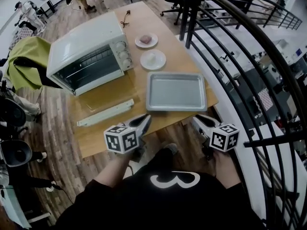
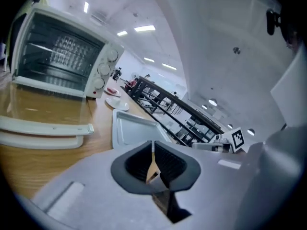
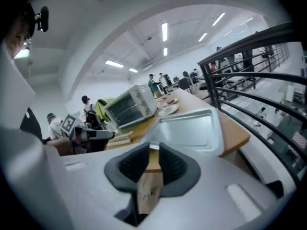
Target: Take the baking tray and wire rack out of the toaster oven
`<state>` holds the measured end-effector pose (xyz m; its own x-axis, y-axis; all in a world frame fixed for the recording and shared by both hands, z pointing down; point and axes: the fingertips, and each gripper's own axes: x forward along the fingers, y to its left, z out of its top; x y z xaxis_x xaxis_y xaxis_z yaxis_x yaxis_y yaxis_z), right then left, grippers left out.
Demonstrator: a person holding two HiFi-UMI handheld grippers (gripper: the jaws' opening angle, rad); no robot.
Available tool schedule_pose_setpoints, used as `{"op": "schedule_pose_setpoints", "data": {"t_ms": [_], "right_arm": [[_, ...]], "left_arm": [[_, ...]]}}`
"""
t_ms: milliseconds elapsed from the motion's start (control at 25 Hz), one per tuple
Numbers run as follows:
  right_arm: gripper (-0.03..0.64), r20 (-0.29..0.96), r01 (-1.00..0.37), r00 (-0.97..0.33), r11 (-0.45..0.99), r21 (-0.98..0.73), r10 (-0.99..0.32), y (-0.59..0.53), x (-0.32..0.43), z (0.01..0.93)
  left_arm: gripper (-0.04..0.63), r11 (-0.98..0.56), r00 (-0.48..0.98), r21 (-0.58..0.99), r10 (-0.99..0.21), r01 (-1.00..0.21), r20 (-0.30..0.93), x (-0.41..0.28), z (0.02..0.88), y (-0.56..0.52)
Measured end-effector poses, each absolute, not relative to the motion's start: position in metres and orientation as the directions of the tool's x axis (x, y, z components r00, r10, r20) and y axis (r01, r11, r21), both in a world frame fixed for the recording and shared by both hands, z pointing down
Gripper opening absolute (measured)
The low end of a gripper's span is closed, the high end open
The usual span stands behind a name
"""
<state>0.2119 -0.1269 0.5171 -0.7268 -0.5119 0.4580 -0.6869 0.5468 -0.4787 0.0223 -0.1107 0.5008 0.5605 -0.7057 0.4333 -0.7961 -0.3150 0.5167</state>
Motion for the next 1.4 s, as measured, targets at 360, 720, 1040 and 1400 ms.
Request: {"op": "schedule_pose_setpoints", "data": {"t_ms": [360, 720, 1040, 1400], "right_arm": [[0.003, 0.289, -0.416, -0.902, 0.82, -0.393, -0.32, -0.017, 0.073, 0.423], [0.003, 0.215, -0.253, -0.957, 0.921, -0.296, -0.194, -0.011, -0.018, 0.377], [0.003, 0.185, -0.198, -0.974, 0.896, -0.397, -0.134, -0.057, -0.108, 0.38], [0.003, 0.108, -0.239, -0.97, 0.799, -0.551, -0.216, -0.152, -0.174, 0.382]], "left_arm": [[0.011, -0.455, 0.53, 0.291, -0.797, -0.842, 0.288, -0.019, 0.386, 0.002], [0.011, -0.272, 0.318, 0.192, -0.908, -0.943, 0.272, -0.101, 0.349, 0.041], [0.011, -0.132, 0.196, 0.236, -0.942, -0.963, 0.274, -0.196, 0.357, 0.021], [0.012, -0.116, 0.237, 0.55, -0.959, -0.827, 0.154, -0.285, 0.369, -0.073]]}}
